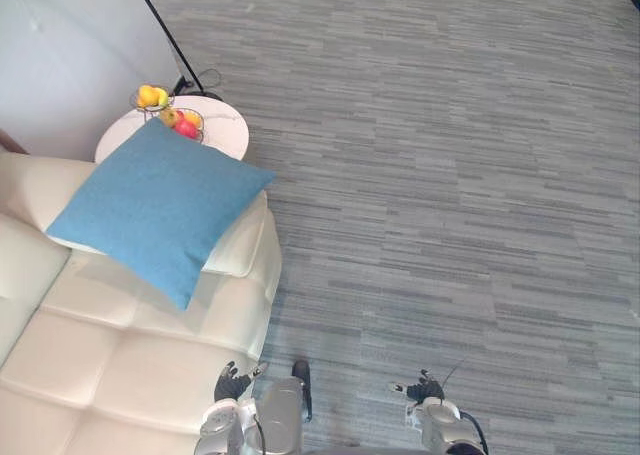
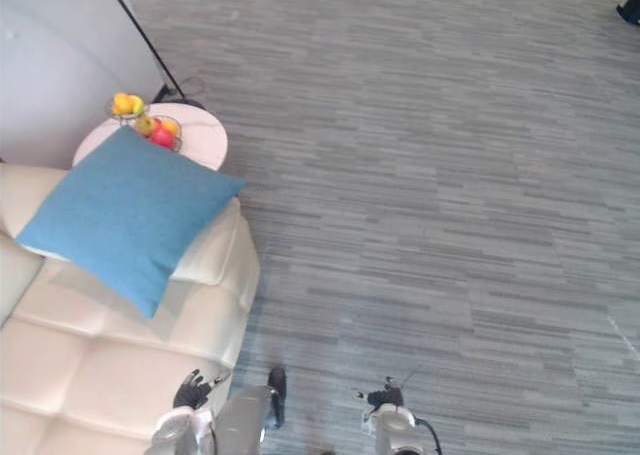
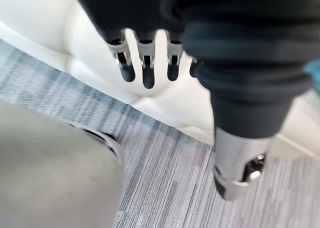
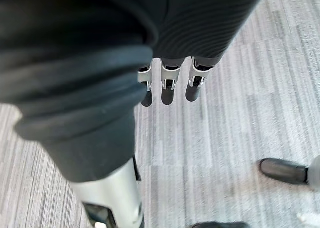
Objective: Pick up cushions and gather them together orderly.
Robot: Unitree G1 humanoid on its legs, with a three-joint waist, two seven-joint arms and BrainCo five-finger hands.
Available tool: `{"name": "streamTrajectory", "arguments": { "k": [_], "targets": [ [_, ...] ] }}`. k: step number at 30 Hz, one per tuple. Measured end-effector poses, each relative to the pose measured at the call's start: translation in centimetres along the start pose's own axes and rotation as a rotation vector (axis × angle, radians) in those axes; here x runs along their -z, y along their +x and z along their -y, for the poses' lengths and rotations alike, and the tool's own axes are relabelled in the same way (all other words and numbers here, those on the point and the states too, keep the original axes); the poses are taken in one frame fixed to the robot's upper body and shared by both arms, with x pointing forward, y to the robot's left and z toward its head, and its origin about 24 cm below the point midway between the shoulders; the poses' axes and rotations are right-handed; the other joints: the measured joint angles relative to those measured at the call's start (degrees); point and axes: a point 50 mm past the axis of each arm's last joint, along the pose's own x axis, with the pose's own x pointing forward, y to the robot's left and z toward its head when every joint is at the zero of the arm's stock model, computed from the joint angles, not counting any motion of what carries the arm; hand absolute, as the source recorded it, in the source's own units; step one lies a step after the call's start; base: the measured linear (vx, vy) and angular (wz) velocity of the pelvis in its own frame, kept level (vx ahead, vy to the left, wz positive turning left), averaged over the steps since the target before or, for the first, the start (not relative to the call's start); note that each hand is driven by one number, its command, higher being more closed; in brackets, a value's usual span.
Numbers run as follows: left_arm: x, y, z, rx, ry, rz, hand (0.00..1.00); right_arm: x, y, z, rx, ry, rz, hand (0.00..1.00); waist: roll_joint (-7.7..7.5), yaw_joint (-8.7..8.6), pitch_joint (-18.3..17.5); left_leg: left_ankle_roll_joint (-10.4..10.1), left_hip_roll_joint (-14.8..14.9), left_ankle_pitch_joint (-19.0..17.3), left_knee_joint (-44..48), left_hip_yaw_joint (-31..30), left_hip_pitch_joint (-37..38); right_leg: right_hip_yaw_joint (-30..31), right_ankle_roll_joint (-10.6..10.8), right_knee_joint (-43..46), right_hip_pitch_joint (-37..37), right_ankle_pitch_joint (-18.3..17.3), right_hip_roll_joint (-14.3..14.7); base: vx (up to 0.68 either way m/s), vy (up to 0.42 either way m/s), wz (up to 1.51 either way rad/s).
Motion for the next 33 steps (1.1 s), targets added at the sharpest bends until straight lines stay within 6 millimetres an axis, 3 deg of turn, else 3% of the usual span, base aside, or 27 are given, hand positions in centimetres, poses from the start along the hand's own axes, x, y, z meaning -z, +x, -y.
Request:
{"name": "streamTrajectory", "arguments": {
  "k": [1, 2, 4, 5, 7, 9, 12, 13, 14, 15, 17, 18, 19, 22, 24, 26, 28, 32, 33],
  "targets": [
    [0.3, 0.0, 0.0, 0.002, 0.007, -0.014, 0.0, 0.2, -0.1, -0.3, -0.008, -0.003, -0.005, 0.0, -0.01, -0.04, -0.04, 0.31, -0.28, -2.24, 0.44, 0.0, 2.58, 0.34, 1.69, 11.23, -3.07, 0.33, -1.64, 0.48, 0.195, -0.04],
    [0.3, 0.0, 0.0, 0.009, 0.027, -0.016, 0.0, 0.4, -0.2, -0.4, -0.015, -0.021, -0.005, 0.0, -0.05, -0.21, -0.02, 0.44, -0.87, -4.58, 0.51, -0.39, 5.49, 0.29, 4.83, 23.62, -7.44, 2.88, -3.66, 0.47, 0.17, 0.06],
    [0.8, 0.1, -0.2, 0.01, 0.051, -0.045, 0.0, 1.2, -0.3, -0.1, -0.019, -0.033, -0.02, 0.0, -0.06, -1.08, -0.13, 0.7, -2.05, -6.99, 0.59, -1.89, 10.48, 0.29, 4.33, 39.16, -12.71, 2.5, -6.83, 0.45, 0.102, 0.43],
    [1.0, 0.1, -0.4, 0.007, 0.054, -0.056, 0.0, 1.5, -0.4, 0.0, -0.021, -0.036, -0.026, 0.0, -0.17, -1.55, -0.31, 0.77, -2.31, -7.08, 0.62, -2.29, 11.55, -0.15, 4.31, 40.75, -13.69, 2.22, -7.53, 0.39, 0.039, 0.77],
    [1.2, 0.0, -0.6, -0.003, 0.047, -0.073, 0.0, 2.0, -0.6, 0.4, -0.013, -0.035, -0.031, 0.0, 0.7, -1.91, -1.19, 0.88, -2.08, -9.33, -0.88, -5.14, 15.6, -1.69, 2.37, 39.05, -18.94, 0.06, -8.28, 0.34, -0.013, 0.54],
    [1.2, 0.0, -0.6, -0.007, 0.038, -0.071, 0.0, 1.6, -0.5, 0.3, -0.015, -0.029, -0.019, 0.0, 0.98, -1.99, -1.09, -0.08, -0.95, -11.55, -1.05, -8.23, 17.67, -1.45, 1.38, 24.92, -20.74, -0.44, -6.48, 0.34, -0.129, 0.68],
    [1.2, 0.0, -0.4, -0.003, 0.034, -0.072, 0.0, 1.5, -0.4, 0.3, -0.011, -0.023, -0.013, 0.0, -0.01, -2.57, -1.18, -2.82, -0.41, -14.55, -0.27, -15.86, 17.94, 10.42, 2.86, 6.51, -21.88, 3.42, -2.15, 0.29, -0.265, 1.19],
    [1.5, -0.1, -0.7, -0.013, 0.032, -0.08, 0.0, 2.1, -0.6, 0.6, -0.004, -0.017, -0.032, 0.0, -0.78, -2.75, -1.44, -4.1, -0.96, -15.92, 0.59, -18.88, 18.13, 11.35, 2.62, 5.72, -21.6, 7.44, -2.33, 0.37, -0.369, 1.44],
    [1.8, -0.2, -0.6, -0.016, 0.018, -0.09, 0.0, 2.0, -0.5, 0.6, -0.003, -0.011, -0.034, 0.0, -0.59, -2.73, -1.78, -4.63, -0.35, -16.42, 1.2, -20.28, 18.3, 10.76, 2.0, 7.15, -21.23, 7.68, -2.06, 0.48, -0.425, 1.26],
    [2.5, -0.5, -0.4, -0.017, 0.003, -0.108, 0.0, 1.6, -0.3, 1.0, 0.009, -0.008, -0.027, 0.0, 0.93, -2.49, -2.71, -5.4, 1.37, -15.77, 3.34, -20.65, 17.12, 7.46, 0.78, 7.98, -21.09, 5.62, -1.69, 0.47, -0.389, 1.21],
    [2.2, -0.4, 0.3, -0.006, -0.02, -0.099, 0.0, 0.9, -0.1, 1.7, 0.028, -0.008, -0.008, 0.0, 3.11, -3.22, -2.69, -6.49, 4.21, -14.45, 15.62, -18.55, 8.6, 2.04, -0.32, 7.02, -20.2, 4.69, -1.27, 0.39, -0.298, 1.18],
    [2.0, -0.4, 0.7, -0.001, -0.034, -0.096, 0.0, 0.8, 0.0, 1.8, 0.03, -0.002, -0.011, 0.0, 4.57, -2.93, -2.03, -7.17, 7.31, -14.26, 22.48, -14.32, 4.78, -0.61, -1.4, 5.72, -17.47, 4.25, -0.46, 0.27, -0.16, 0.93],
    [1.9, -0.3, 0.7, -0.001, -0.034, -0.093, 0.0, 0.9, -0.1, 1.5, 0.023, 0.005, -0.017, 0.0, 4.63, -2.91, -1.94, -7.33, 8.71, -14.53, 24.38, -11.3, 3.86, -2.27, -1.93, 4.46, -15.05, 3.93, -0.35, 0.37, -0.17, 1.09],
    [1.3, -0.2, 0.5, 0.011, 0.007, -0.066, 0.0, 1.8, -0.4, 1.2, 0.019, 0.035, -0.039, 0.0, 2.86, -2.81, -1.3, -7.15, 9.15, -14.51, 19.18, -2.65, 3.86, -6.71, -2.09, 0.83, -8.76, 3.84, -1.87, 0.23, -0.081, 0.79],
    [1.2, -0.2, 0.9, 0.029, 0.023, -0.062, 0.0, 2.0, -0.4, 1.6, 0.028, 0.043, -0.047, 0.0, 2.8, -3.07, -1.69, -5.0, 8.56, -6.95, 6.59, 2.37, 3.54, -10.02, -1.18, -0.59, -7.53, 3.32, -1.9, 0.19, 0.004, 0.68],
    [0.6, 0.1, -0.1, 0.008, 0.043, -0.045, 0.0, 2.1, -0.5, 0.8, 0.01, 0.056, -0.051, 0.0, -0.18, -3.25, -1.63, -4.08, 5.57, -4.68, 0.96, 3.43, 5.06, -12.22, -0.54, -1.71, -7.23, 3.23, -4.23, 0.17, 0.056, 0.65],
    [0.8, 0.1, -0.8, -0.006, 0.056, -0.058, 0.0, 2.8, -0.8, 0.3, 0.002, 0.074, -0.072, 0.0, -1.7, -3.13, -2.25, -3.91, 3.38, -3.26, -1.84, 2.44, 6.11, -13.81, 0.03, -1.94, -6.57, 3.57, -5.59, 0.14, 0.058, 0.51],
    [1.4, 0.0, -0.8, -0.003, 0.074, -0.078, 0.0, 3.8, -1.0, 1.2, 0.038, 0.123, -0.102, 0.0, -1.78, -3.22, -2.91, -2.91, -0.17, -0.93, -8.26, 0.77, 10.49, -15.32, 1.42, 0.5, -4.61, 4.43, -8.44, 0.1, 0.101, 0.45],
    [1.9, -0.1, -0.9, -0.005, 0.08, -0.095, 0.0, 3.8, -1.0, 1.2, 0.036, 0.123, -0.098, 0.0, -1.37, -3.24, -3.04, -2.53, -0.74, -0.43, -10.72, 0.24, 12.3, -15.27, 1.62, 5.58, -5.63, 4.55, -9.83, 0.0, 0.116, 0.32]
  ]
}}
